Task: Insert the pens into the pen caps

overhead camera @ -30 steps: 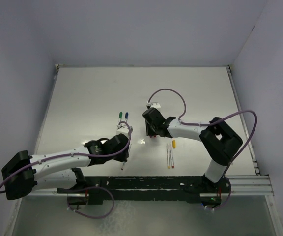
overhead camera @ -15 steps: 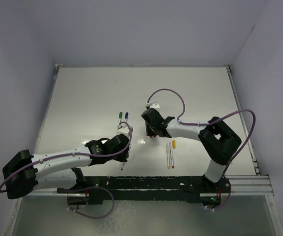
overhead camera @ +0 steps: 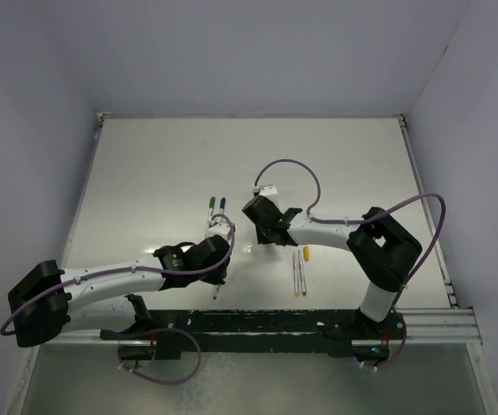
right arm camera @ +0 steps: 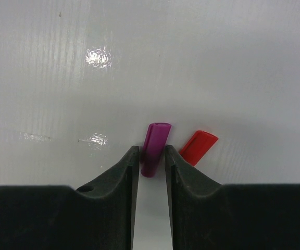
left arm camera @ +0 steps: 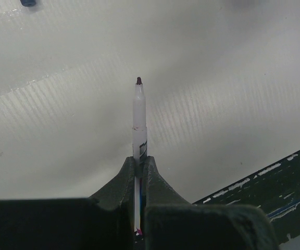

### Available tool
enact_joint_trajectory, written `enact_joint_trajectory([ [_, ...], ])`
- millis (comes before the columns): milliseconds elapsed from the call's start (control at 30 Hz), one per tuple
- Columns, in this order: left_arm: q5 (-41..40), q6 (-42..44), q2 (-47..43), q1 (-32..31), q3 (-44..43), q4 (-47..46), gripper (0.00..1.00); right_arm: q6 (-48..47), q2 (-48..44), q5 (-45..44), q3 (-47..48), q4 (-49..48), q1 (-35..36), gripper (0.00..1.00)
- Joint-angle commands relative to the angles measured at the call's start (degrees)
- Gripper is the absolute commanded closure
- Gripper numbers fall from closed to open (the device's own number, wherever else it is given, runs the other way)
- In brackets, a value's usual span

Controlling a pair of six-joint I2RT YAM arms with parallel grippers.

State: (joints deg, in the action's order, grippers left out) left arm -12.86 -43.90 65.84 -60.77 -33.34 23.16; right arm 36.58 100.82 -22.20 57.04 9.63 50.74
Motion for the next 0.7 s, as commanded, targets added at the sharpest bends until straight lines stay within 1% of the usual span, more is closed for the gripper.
enact_joint_trajectory([
  [0, -0.9, 0.6, -0.1, -0.1, -2.5, -1.8, 1.00, 0.8, 3.8, -1.1, -0.6, 7.6, 0.4, 0.71],
  [567, -1.2, 0.3, -0.1, -0.1, -2.1, -1.4, 1.00, 1.3, 7.7, 0.9, 0.1, 7.0, 0.4, 0.74],
  [633, -1.2, 0.3, -0.2, -0.1, -2.0, -1.4, 1.00, 1.3, 7.9, 1.6, -0.1, 6.9, 0.4, 0.77],
  [667, -1.2, 0.3, -0.2, -0.1, -2.0, -1.4, 1.00, 1.3, 7.8, 1.8, -0.3, 6.7, 0.3, 0.83],
])
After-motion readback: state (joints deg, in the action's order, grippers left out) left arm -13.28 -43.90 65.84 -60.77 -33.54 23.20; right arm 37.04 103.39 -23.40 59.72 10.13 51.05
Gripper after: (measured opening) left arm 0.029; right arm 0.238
